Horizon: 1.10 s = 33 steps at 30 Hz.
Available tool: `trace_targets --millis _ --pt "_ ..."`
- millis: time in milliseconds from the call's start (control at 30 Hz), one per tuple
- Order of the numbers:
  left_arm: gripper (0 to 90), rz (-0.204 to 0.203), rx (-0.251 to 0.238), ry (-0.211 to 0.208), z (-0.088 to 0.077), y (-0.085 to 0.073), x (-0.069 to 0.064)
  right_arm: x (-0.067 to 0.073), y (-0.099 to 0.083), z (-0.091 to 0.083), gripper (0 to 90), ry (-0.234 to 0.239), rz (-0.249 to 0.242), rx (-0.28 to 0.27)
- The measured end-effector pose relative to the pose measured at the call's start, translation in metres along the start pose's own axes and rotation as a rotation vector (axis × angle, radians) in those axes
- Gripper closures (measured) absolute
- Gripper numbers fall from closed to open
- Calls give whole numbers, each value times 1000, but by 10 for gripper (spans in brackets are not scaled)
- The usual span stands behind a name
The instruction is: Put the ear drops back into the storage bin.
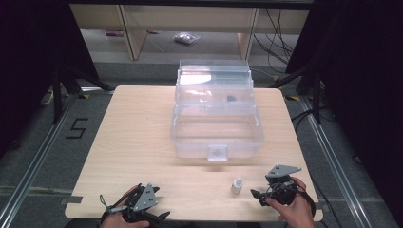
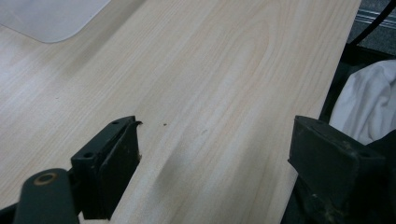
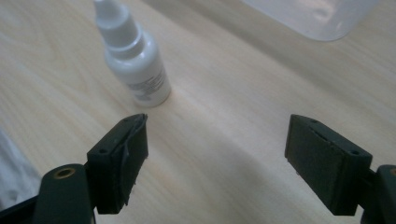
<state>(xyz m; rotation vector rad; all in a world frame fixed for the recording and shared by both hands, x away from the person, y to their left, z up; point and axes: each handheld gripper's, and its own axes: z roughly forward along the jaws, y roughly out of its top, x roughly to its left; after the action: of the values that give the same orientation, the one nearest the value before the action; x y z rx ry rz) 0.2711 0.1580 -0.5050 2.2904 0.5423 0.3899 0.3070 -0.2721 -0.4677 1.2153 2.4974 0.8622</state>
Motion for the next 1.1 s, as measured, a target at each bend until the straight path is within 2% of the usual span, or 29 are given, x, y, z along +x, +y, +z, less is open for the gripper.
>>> trace_targets --millis 33,200,233,267,367,433,467,533,633,700,733,833,867,900,967,1000,1067,1100 --pt "157 -1 0 0 0 0 0 -1 1 1 218 -3 -38 7" --pt "156 -3 -1 -1 0 0 0 8 8 -1 218 30 -53 53" --pt "156 -3 0 -1 0 0 0 9 9 -1 218 24 -68 44" --pt "156 -3 0 0 0 0 0 11 10 -2 219 30 -66 61" --pt "156 -3 1 -1 0 0 0 13 14 -3 219 31 -97 65" --pt "156 -2 2 -1 0 0 1 16 17 -4 219 37 -98 75" --pt "156 -3 3 -1 0 0 1 17 17 -2 220 28 -106 62" --pt "156 -3 2 -1 0 0 1 17 19 -3 223 33 -114 78" --pt "156 -2 2 -1 0 0 1 20 24 -1 225 39 -150 85" --pt "156 -3 2 -1 0 0 1 22 27 0 225 33 -161 91" --pt "156 -4 2 -1 0 0 1 24 28 -1 225 45 -155 105" --pt "156 -4 4 -1 0 0 1 25 30 1 225 27 -165 116" --pt "156 -14 16 0 0 -1 1 25 33 1 231 44 -193 123" --pt "156 -12 15 3 0 0 0 27 34 2 233 32 -194 129" --pt "156 -13 13 1 0 0 0 29 35 2 234 39 -185 144" --pt "156 -1 8 0 0 0 1 30 38 2 242 48 -213 152" --pt "156 -2 10 -1 0 0 1 31 41 4 246 49 -223 162" --pt "156 -20 12 -2 0 -1 0 31 42 3 250 56 -234 176"
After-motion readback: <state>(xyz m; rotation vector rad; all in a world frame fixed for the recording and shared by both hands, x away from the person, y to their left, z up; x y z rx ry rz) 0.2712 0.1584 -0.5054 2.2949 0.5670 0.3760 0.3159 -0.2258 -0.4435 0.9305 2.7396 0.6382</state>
